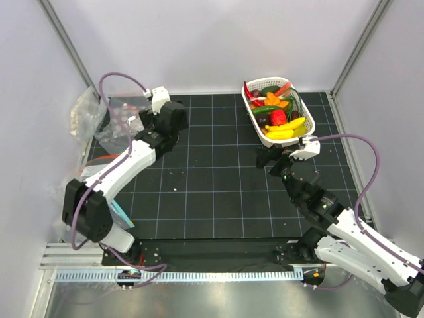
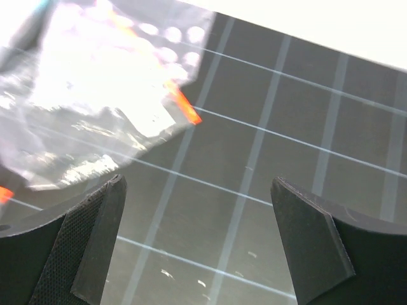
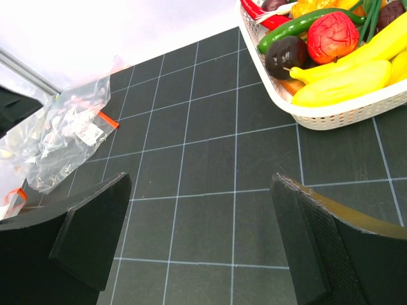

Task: Place the food in the zip-top bag and seal the zipper
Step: Pick up the zipper food storage bag at the center of the board.

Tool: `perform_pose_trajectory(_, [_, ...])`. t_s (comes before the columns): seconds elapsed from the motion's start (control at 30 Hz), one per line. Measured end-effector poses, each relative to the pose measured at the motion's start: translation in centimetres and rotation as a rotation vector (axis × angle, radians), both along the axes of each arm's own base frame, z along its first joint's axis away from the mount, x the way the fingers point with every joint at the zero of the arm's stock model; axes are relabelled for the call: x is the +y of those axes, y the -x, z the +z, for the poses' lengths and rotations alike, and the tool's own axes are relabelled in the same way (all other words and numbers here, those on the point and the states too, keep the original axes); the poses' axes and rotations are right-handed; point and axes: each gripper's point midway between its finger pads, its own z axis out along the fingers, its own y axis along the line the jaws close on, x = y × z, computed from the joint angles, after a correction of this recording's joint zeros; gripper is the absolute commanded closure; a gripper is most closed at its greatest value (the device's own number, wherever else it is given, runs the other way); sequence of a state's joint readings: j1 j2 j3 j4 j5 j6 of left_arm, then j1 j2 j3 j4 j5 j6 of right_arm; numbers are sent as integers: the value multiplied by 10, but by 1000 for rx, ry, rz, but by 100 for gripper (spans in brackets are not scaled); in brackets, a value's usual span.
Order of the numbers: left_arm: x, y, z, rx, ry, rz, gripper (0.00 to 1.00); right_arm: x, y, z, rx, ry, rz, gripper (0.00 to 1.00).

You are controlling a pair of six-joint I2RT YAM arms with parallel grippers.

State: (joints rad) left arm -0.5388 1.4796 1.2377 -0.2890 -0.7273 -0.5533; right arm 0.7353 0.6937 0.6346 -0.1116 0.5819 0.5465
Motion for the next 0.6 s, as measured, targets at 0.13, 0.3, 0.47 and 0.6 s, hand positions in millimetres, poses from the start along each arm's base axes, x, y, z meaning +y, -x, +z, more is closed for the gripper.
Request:
perform_pose_trajectory(0.13, [14,-24,-3,53,-161,19,0,1,0,1,-4,1,9,0])
perform_pose_trajectory(0.3, [26,-66,4,109,-398,39,0,1,0,2,-9,7,12,0])
perform_pose_trajectory(0.47, [26,-103,-28,256,-606,2,0,0,2,4,-18,2,15,0])
perform_pose_trajectory(0.6, [29,-119,-65,390,-704,-51,0,-1,3,7,-26,-6,16,0])
